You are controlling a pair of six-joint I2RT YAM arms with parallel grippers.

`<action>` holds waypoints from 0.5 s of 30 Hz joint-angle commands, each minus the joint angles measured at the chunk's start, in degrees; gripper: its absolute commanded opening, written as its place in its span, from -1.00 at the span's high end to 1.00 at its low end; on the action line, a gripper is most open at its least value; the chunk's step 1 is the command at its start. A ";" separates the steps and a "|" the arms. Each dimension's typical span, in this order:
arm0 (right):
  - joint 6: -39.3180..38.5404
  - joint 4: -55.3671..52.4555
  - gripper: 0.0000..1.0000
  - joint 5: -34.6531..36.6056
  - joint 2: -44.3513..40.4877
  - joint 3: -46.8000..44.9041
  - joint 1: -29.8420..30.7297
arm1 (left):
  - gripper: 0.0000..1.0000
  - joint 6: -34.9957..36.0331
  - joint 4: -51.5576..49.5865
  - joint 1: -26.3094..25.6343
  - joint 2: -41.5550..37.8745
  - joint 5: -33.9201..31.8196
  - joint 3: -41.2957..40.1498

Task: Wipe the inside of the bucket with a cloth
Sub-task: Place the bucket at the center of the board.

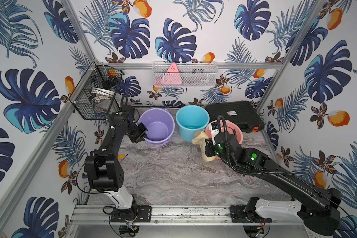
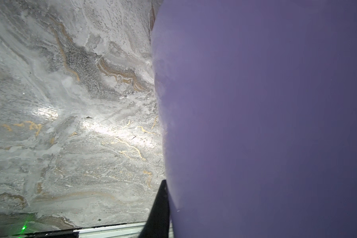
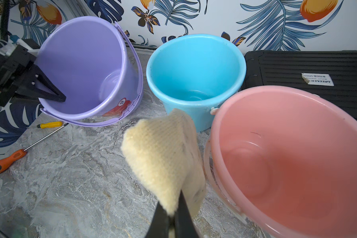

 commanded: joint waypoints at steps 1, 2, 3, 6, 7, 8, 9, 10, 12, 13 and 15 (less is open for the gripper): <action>1.07 0.50 1.00 0.45 0.14 0.46 0.01 | 1.00 0.55 -0.62 0.22 2.29 2.53 1.55; 1.06 0.54 1.00 0.46 0.29 0.44 0.01 | 1.00 0.69 -1.06 0.25 3.20 2.40 2.21; 1.15 0.44 1.00 0.45 0.44 0.59 0.01 | 1.00 0.90 -1.59 0.27 3.92 2.16 2.89; 1.32 -0.27 1.00 0.02 1.14 1.16 0.00 | 1.00 1.28 -2.20 0.37 5.97 1.70 4.25; 1.41 -0.20 1.00 -0.23 1.02 1.15 0.01 | 1.00 1.45 -1.89 0.37 6.57 2.05 4.28; 1.50 -0.05 1.00 -0.42 1.02 1.01 0.01 | 1.00 1.64 -1.68 0.35 7.23 2.49 4.23; 1.58 0.13 1.00 -0.57 0.87 0.78 0.01 | 1.00 1.69 -1.66 0.33 7.83 2.63 4.32; 1.74 0.35 1.00 -0.60 0.74 0.66 0.01 | 1.00 1.70 -1.32 0.41 8.25 2.76 4.20; 2.01 0.99 1.00 -0.99 0.80 0.16 0.01 | 1.00 1.45 0.16 0.36 8.25 3.57 3.07; 2.15 1.14 1.00 -1.27 0.86 0.02 0.01 | 1.00 1.05 0.70 0.43 8.07 3.76 2.27; 2.46 0.94 1.00 -1.29 1.30 0.11 0.01 | 0.98 0.65 1.89 0.38 7.83 4.20 1.09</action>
